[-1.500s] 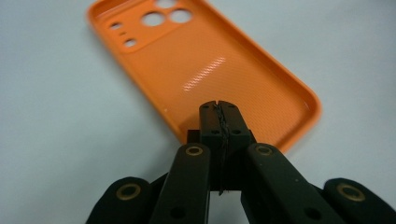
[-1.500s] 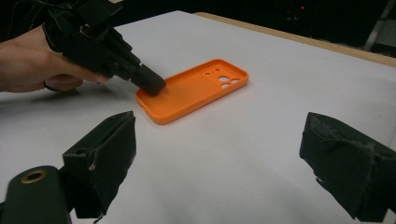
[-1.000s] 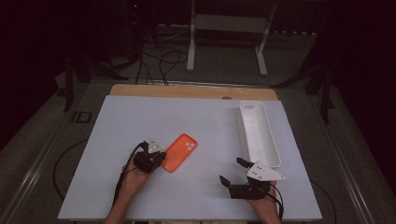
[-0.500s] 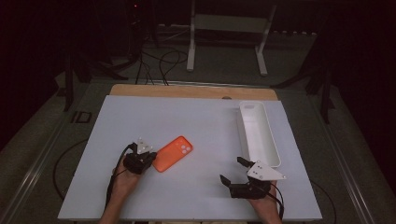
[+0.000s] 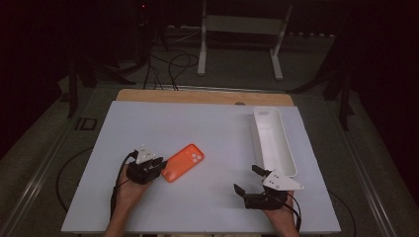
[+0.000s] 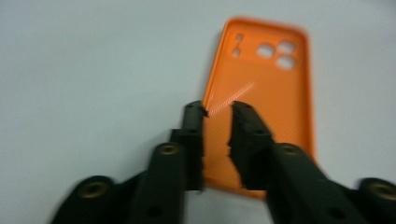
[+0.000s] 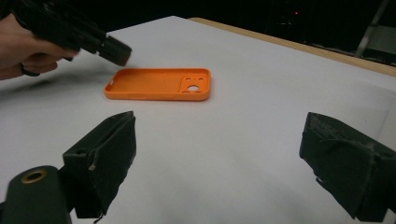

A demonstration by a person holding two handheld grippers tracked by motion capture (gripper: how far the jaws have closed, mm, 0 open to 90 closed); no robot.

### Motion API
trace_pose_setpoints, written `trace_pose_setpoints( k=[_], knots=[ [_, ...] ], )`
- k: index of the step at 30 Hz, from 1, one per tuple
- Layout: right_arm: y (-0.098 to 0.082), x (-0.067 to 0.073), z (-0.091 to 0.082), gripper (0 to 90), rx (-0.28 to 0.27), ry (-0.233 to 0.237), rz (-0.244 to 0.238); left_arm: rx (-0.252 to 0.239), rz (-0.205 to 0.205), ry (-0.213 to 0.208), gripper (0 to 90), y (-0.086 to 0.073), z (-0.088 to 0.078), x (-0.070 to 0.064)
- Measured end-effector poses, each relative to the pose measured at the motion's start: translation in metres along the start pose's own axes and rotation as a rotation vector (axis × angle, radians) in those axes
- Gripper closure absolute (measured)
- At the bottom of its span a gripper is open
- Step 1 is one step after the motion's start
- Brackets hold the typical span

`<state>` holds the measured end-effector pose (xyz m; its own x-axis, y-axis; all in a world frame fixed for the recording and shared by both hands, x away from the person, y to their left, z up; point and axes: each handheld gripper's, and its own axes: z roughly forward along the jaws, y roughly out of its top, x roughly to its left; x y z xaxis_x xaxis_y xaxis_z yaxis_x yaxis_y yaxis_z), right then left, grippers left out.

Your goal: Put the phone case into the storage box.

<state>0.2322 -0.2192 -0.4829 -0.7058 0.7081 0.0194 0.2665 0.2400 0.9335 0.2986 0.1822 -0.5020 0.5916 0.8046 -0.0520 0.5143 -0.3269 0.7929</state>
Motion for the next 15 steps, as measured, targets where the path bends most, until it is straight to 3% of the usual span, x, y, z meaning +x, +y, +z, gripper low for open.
trace_pose_setpoints(
  k=[3, 7, 9, 13, 15],
  knots=[
    [0.0, 0.0, -0.001, 10.7, -0.003, 0.001, 0.001, -0.065, -0.008, -0.014, 58.1, -0.002, -0.013, 0.003],
    [0.0, -0.001, -0.001, 10.8, -0.01, 0.009, 0.007, -0.117, 0.001, -0.02, 48.7, -0.007, -0.027, 0.006],
    [0.0, -0.001, -0.001, 11.9, -0.016, 0.021, 0.01, -0.137, 0.002, -0.019, 37.6, -0.009, -0.035, 0.007],
    [0.0, -0.002, -0.001, 11.7, -0.02, 0.021, 0.01, -0.128, 0.018, -0.009, 13.7, -0.014, -0.044, 0.005],
    [0.0, -0.002, -0.002, 11.5, -0.02, 0.021, 0.009, -0.117, 0.026, 0.002, 7.9, -0.016, -0.048, 0.004]
  ],
)
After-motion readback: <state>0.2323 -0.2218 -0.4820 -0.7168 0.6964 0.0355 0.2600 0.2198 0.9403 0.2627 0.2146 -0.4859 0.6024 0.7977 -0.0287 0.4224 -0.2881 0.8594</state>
